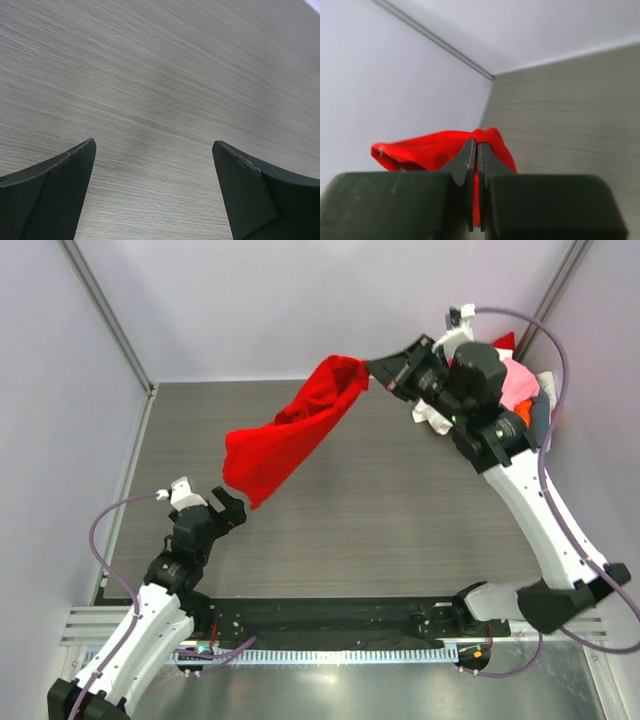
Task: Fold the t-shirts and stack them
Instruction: Move the tshirt to the center of the board
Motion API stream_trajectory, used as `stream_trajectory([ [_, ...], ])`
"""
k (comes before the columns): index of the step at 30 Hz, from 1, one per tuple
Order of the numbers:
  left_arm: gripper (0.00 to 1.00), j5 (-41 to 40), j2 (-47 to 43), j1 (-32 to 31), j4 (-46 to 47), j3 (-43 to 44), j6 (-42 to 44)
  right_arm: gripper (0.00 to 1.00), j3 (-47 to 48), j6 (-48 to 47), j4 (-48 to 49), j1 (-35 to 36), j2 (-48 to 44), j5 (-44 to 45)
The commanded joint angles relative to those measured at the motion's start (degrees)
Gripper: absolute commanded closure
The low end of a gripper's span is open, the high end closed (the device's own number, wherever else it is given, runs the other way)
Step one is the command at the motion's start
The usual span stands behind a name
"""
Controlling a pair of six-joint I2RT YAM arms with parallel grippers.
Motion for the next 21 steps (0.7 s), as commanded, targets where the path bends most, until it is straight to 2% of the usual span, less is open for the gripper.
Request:
stream_trajectory([
  [1,0.00,-2.66,-2.24,0.10,0.25,0.04,0.52,0.92,-11.58,0.35,1.51,-0.58,-9.27,15.31],
  [2,0.00,-3.18,-2.50,0.02,0.08,-0.05,0.35,0.59,-20.06,1.05,1.77,-0.58,-12.42,15.87],
  [3,0.00,-3.36,-3.20,0.02,-0.36,-0.14,0.35,0.38,-24.50,2.28,2.03,-0.58,-13.67,15.88],
  [4,0.00,-3.45,-3.47,0.10,-0.45,-0.23,0.26,0.24,-28.80,3.25,2.04,-0.58,-15.08,16.14],
  [5,0.00,-3.45,-3.65,0.02,-0.54,-0.31,0.26,0.13,-37.20,4.13,1.77,-0.58,-16.48,16.23],
  [9,0.00,-1.09,-3.30,0.02,0.25,-0.40,0.44,0.10,-52.73,4.76,0.46,-0.58,-26.31,17.72],
  [10,0.00,-0.38,-2.95,0.02,0.34,-0.23,0.44,0.13,-54.67,3.88,0.28,-0.49,-27.47,17.72],
  [11,0.00,0.50,-2.60,0.02,0.34,0.03,0.35,0.20,-56.86,1.18,0.02,-0.49,-28.35,16.85],
  [15,0.02,7.51,0.74,0.10,-1.95,2.41,-6.49,0.30,-56.54,-4.99,-3.14,0.56,-25.47,15.26],
  [16,0.03,13.02,1.44,0.02,-1.08,1.89,-10.25,0.32,-56.10,-5.70,-3.24,0.91,-22.42,15.17],
  [19,0.08,17.98,4.25,-0.95,1.04,1.00,-17.64,0.35,-53.73,-7.02,-2.45,3.80,-16.52,15.35],
  [21,0.16,18.52,6.19,-2.70,0.08,1.70,-18.46,0.41,-51.36,-8.51,-1.40,5.92,-13.61,14.65],
])
